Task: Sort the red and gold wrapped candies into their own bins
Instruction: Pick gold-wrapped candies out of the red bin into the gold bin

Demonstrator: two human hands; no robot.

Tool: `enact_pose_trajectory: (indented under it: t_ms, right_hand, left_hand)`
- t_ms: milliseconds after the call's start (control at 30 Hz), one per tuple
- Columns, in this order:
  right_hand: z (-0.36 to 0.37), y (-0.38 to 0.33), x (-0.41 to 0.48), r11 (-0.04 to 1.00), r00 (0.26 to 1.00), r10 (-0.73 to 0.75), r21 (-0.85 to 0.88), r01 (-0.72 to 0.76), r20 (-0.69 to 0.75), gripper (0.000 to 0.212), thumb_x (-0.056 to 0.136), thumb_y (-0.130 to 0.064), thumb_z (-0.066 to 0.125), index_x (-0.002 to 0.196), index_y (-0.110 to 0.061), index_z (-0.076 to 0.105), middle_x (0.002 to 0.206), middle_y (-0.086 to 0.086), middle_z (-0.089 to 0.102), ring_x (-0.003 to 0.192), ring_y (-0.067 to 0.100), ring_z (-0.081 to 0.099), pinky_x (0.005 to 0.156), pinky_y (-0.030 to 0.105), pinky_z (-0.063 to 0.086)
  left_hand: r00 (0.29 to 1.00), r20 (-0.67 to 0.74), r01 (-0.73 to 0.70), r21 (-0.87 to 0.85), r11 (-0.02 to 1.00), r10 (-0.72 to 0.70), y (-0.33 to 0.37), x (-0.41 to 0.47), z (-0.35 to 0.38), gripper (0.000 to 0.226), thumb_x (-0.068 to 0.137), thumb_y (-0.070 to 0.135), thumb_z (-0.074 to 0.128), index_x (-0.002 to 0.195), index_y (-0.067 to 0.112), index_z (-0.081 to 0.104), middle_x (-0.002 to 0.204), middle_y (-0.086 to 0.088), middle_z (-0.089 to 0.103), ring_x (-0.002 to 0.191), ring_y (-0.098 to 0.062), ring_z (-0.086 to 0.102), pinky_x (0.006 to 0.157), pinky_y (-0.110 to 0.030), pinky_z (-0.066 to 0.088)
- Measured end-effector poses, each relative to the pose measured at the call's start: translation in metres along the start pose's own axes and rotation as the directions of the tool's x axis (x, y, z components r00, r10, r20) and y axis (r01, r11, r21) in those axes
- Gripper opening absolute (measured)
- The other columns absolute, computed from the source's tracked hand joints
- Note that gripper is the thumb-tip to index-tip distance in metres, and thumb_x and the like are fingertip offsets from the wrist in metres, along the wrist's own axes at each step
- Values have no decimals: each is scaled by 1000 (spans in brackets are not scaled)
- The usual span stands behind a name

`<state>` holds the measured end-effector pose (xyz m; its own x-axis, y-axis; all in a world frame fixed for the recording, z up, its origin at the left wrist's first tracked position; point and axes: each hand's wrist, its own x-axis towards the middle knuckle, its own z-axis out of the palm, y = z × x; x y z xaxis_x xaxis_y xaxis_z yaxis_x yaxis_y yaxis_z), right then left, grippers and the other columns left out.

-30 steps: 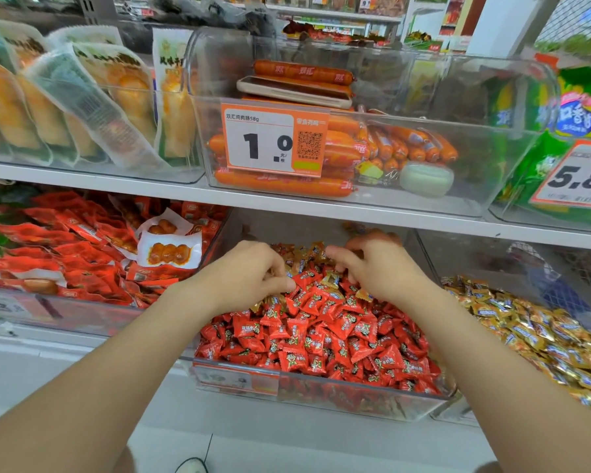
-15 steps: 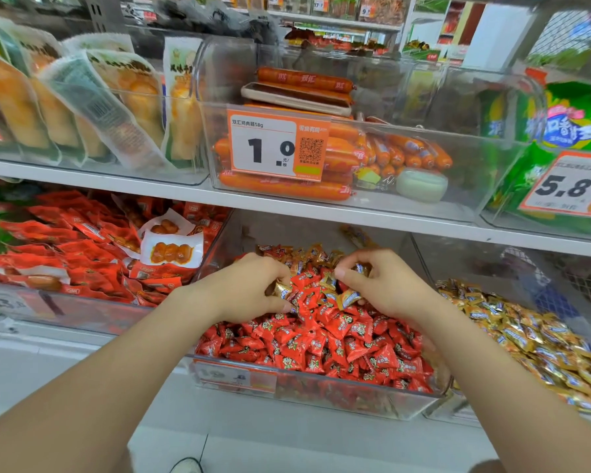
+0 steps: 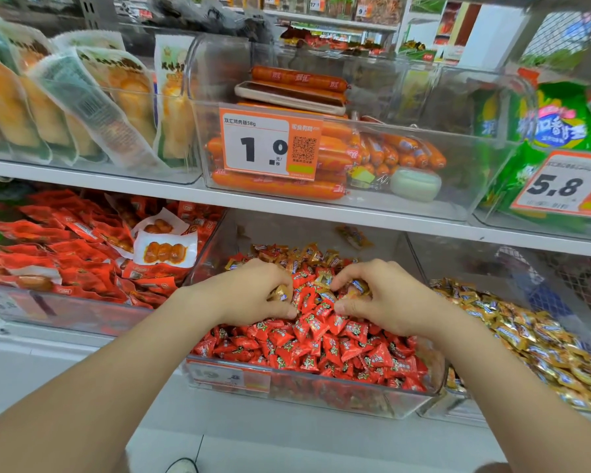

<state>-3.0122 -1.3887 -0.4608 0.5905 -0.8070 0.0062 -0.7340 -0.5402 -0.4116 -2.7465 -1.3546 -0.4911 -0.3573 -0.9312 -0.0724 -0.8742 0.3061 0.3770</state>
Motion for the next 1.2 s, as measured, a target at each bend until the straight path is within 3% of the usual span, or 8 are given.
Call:
enact_pose_trajectory:
  t_ms: [133, 333, 533, 633, 700, 800, 933, 1200]
  right_hand:
    - [-5, -5, -2, 1000, 997, -9, 27, 11, -77, 14, 106, -29, 61, 114, -24, 71, 60, -39, 57, 63, -15, 56, 61, 8, 40]
    - [12, -6, 23, 995, 988, 90, 42, -85, -127, 37, 105, -12, 44, 127, -19, 73, 87, -2, 71, 52, 12, 60, 53, 22, 47]
    - [16, -6, 38, 987, 994, 104, -125, -106, -24, 53, 89, -53, 73, 133, -25, 69, 79, -14, 56, 83, 13, 57, 76, 24, 40]
    - [20, 2, 43, 983, 992, 62, -178, -43, 107, 74, 84, -65, 76, 146, -28, 60, 118, -2, 67, 111, 18, 62, 90, 27, 45]
    - [21, 6, 47, 980, 992, 53, -196, -30, 114, 74, 81, -66, 79, 143, -30, 61, 132, 0, 66, 122, 22, 61, 100, 34, 50]
    - [22, 5, 51, 973, 994, 31, -231, -6, 105, 48, 86, -56, 79, 125, -32, 69, 112, -2, 68, 111, 23, 62, 91, 36, 52]
    - [19, 10, 46, 983, 1000, 21, -184, -18, 13, 23, 89, -53, 76, 105, -37, 73, 100, -11, 69, 102, 18, 63, 89, 40, 55]
    - [-1, 16, 23, 998, 980, 48, -34, -56, -195, 46, 98, -60, 61, 111, -17, 75, 100, 6, 77, 94, 24, 70, 82, 37, 55]
  left_hand:
    - [995, -103, 7, -44, 999, -11, 3, -1, -3, 26, 106, 52, 49, 102, 26, 53, 66, 0, 62, 60, -11, 56, 65, -39, 49]
    - [975, -224, -25, -154, 988, -10, 3, 3, -2, 7, 105, 35, 52, 105, 28, 51, 62, -3, 61, 45, -11, 46, 50, -36, 43]
    - [967, -255, -9, -145, 989, -28, 6, 10, -2, 26, 104, 44, 50, 85, 29, 61, 66, 1, 63, 57, -21, 61, 60, -46, 53]
    - [952, -293, 77, -51, 996, -89, 5, 18, 0, 52, 100, 65, 52, 75, 20, 62, 65, 0, 63, 61, -19, 62, 62, -42, 54]
    - [953, -292, 70, -41, 997, -79, 4, 24, 2, 33, 103, 53, 55, 91, 28, 73, 83, 2, 73, 77, -20, 69, 75, -43, 59]
    - [979, -200, 54, 43, 998, -44, 10, 26, 1, 25, 107, 33, 53, 120, 44, 71, 124, 10, 72, 112, -21, 68, 94, -45, 57]
    - [992, -94, 96, 140, 985, -83, 20, 28, 2, 25, 101, 52, 60, 121, 41, 69, 122, 4, 69, 114, -26, 65, 91, -44, 55]
    - [986, -8, 164, 184, 969, -166, 24, 32, 0, 33, 93, 43, 75, 121, 25, 70, 118, -5, 67, 101, -29, 65, 74, -32, 46]
